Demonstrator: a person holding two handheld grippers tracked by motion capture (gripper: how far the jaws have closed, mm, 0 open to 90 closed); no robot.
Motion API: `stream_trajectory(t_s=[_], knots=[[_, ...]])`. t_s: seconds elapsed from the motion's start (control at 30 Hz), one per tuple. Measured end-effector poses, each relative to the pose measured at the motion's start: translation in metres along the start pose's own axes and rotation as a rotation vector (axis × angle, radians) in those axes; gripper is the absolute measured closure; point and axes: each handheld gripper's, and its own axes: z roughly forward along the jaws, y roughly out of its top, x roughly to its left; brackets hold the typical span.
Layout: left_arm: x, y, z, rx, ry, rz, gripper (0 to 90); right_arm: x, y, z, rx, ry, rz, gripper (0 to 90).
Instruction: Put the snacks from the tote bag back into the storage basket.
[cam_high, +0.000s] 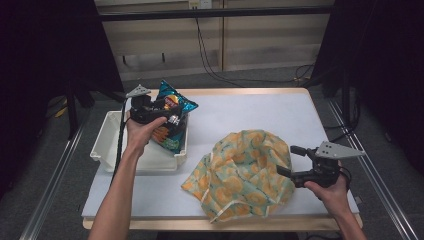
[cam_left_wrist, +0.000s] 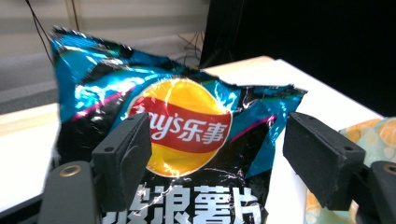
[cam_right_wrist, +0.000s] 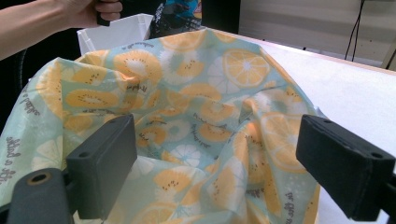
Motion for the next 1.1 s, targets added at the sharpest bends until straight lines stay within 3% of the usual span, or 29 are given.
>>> stream_trajectory(t_s=[0.1,0.23,0.47,0.53,0.63,0.7,0.77,0.8,0.97,1.1], knots=[[-0.001,0.0,-0.009,-0.005,0.011,-0.005,28.1,0.001,0.0,0.0,0.0,0.001,-0.001,11.8],[-0.002,-0.005,-0.019,0.02,-0.002,0.032,37.2,0.001,0.0,0.001,0.0,0.003,-0.005,11.8],[-0.007,-0.018,-0.037,0.021,-0.055,0.09,71.1,-0.001,-0.001,0.001,0.001,0.002,-0.002,11.8],[-0.011,-0.022,-0.039,0.039,-0.062,0.121,77.8,-0.001,-0.001,0.001,-0.002,0.003,0.0,11.8],[-0.013,-0.03,-0.043,0.058,-0.075,0.122,85.8,-0.002,-0.001,0.0,-0.005,0.004,0.006,11.8],[-0.015,-0.036,-0.043,0.089,-0.075,0.134,88.0,-0.003,-0.002,0.0,-0.005,0.002,0.008,11.8],[-0.014,-0.043,-0.042,0.096,-0.093,0.112,89.1,-0.003,-0.002,-0.001,-0.003,0.001,0.003,11.8],[-0.015,-0.047,-0.041,0.101,-0.078,0.111,88.6,-0.003,-0.002,-0.001,-0.003,0.0,0.004,11.9],[-0.019,-0.067,-0.028,0.19,-0.071,0.131,85.2,-0.002,0.0,0.001,-0.005,0.001,0.002,11.9],[-0.019,-0.076,-0.016,0.224,-0.086,0.127,84.6,-0.001,0.0,0.003,0.002,-0.001,-0.001,11.9]])
